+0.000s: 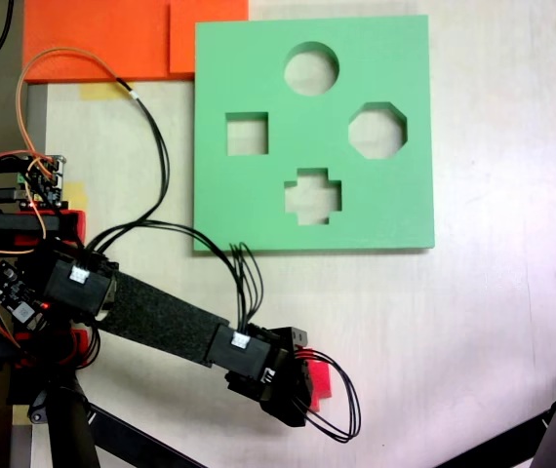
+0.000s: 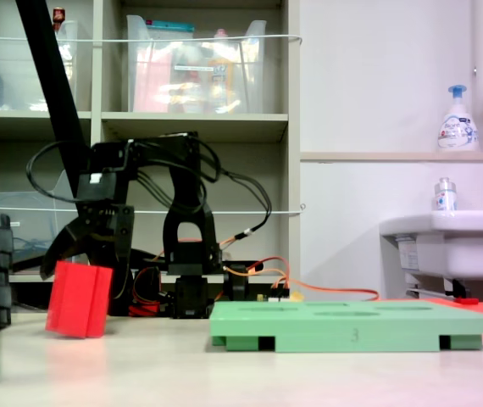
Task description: Put the cross columnar block into the corresponding hole
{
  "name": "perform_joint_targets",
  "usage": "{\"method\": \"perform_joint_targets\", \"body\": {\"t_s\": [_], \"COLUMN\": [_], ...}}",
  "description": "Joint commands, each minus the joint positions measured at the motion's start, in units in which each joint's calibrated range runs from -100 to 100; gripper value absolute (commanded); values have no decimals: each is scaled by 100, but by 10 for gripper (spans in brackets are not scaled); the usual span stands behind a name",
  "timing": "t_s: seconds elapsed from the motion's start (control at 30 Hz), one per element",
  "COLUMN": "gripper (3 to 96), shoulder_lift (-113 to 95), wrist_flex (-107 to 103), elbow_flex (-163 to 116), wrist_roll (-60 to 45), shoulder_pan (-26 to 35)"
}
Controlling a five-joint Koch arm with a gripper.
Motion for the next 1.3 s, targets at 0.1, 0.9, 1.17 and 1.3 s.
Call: {"method": "perform_joint_targets", "body": {"t_s": [0.1,0.9,1.17,1.3], "gripper": [348,351,351,351], "shoulder_lift": [-946,-2845,-2845,-2803], "wrist_flex": [-129,-1159,-1159,-1159], "elbow_flex": [33,881,1529,1768], "wrist_roll": [-29,1109,1890,2178], "shoulder_pan": [-88,615,1338,1714]}}
